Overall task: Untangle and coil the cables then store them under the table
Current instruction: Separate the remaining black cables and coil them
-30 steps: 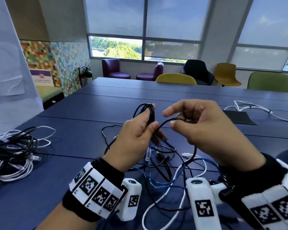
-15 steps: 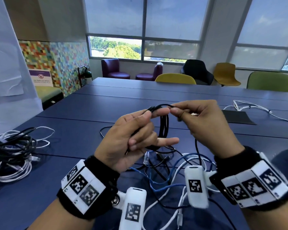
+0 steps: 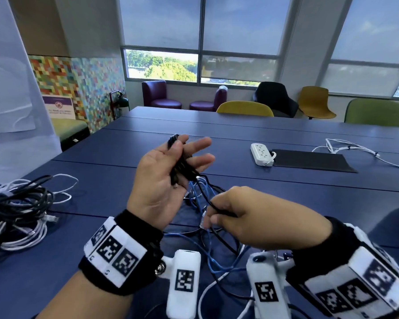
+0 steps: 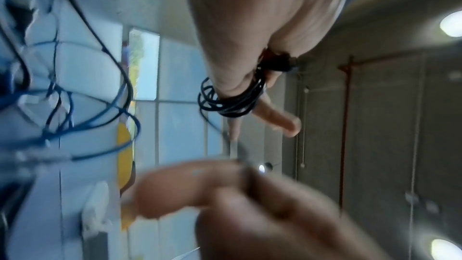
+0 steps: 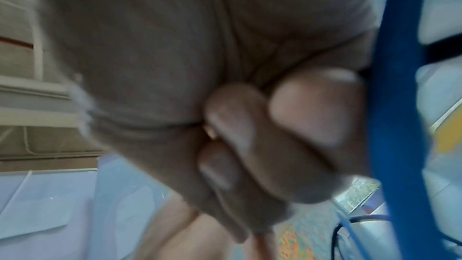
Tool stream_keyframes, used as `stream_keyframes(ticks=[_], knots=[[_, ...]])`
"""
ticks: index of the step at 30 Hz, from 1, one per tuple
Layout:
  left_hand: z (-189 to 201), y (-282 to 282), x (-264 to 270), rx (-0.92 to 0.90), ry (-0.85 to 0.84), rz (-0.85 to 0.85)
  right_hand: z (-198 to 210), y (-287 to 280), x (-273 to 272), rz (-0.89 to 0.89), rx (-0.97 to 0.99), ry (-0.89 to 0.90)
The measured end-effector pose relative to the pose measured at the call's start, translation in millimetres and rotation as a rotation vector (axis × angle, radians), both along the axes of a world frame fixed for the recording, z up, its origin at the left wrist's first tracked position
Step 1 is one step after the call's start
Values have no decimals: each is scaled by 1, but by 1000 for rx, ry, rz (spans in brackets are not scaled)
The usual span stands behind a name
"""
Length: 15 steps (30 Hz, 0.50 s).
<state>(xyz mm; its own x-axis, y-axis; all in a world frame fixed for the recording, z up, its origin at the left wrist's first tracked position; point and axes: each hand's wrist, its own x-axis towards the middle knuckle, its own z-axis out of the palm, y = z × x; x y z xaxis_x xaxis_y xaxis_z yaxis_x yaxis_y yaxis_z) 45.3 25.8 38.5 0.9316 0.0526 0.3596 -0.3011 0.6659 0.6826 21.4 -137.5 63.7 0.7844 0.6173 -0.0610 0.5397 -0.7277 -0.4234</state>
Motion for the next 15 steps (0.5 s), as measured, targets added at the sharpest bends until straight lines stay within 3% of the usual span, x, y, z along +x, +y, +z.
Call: stream_keyframes(ticks=[4,7,12,15], knots=[[-2,-9,-6,304,-75,21,13,-4,-9,7,190,-59],[-6,-11,-8,491,-104,29,21,-13,-6,-37,461,-82],[-10,-10,-10,630,-68,-43,28,-33,7,-184,763,-121],[-9,-13,-12,647,-41,-157,25,-36,17,-239,792,-121]])
